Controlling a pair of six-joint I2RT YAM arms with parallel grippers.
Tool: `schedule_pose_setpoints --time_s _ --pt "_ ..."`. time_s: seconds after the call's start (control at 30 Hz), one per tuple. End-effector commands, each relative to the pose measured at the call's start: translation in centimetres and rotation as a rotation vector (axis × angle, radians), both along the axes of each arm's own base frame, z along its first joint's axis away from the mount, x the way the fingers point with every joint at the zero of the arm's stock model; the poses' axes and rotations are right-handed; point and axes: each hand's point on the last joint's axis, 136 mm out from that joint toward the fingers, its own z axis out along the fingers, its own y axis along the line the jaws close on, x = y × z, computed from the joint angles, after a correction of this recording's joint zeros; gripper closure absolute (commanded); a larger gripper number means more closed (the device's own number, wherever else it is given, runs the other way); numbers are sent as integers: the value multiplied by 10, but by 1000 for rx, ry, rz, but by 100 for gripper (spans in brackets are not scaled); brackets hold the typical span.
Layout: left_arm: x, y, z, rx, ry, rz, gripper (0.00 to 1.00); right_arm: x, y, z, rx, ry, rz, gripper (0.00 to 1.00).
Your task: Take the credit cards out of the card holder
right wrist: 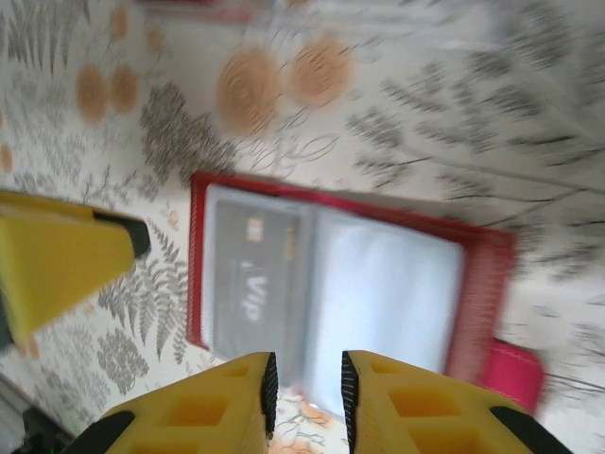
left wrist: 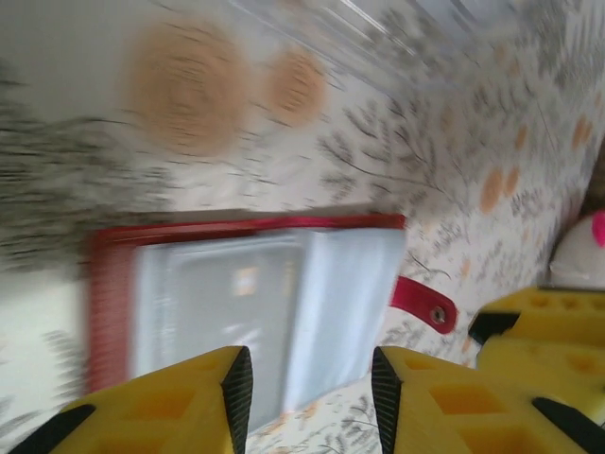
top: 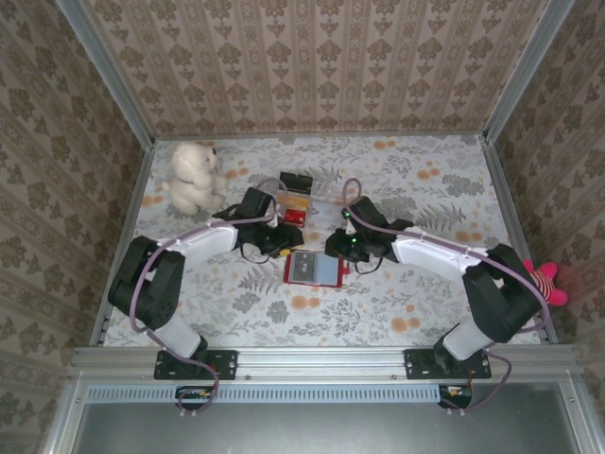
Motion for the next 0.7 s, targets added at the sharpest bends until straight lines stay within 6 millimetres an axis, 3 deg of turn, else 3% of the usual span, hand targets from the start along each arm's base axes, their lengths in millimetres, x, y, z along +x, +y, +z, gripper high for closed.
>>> schedule_pose_setpoints --time_s 0.0,0.27,0.5,0.67 --pt "-19 24 -20 105 71 30 56 -7 18 -13 -17 55 68 72" --pt "-27 10 -27 133 98 -25 50 -12 20 -38 -86 133 113 65" --pt "-27 -3 -31 144 106 -63 60 -15 13 -57 -144 179 109 64" --pt "-29 0 -40 180 136 -60 60 -15 14 -61 -146 188 113 64"
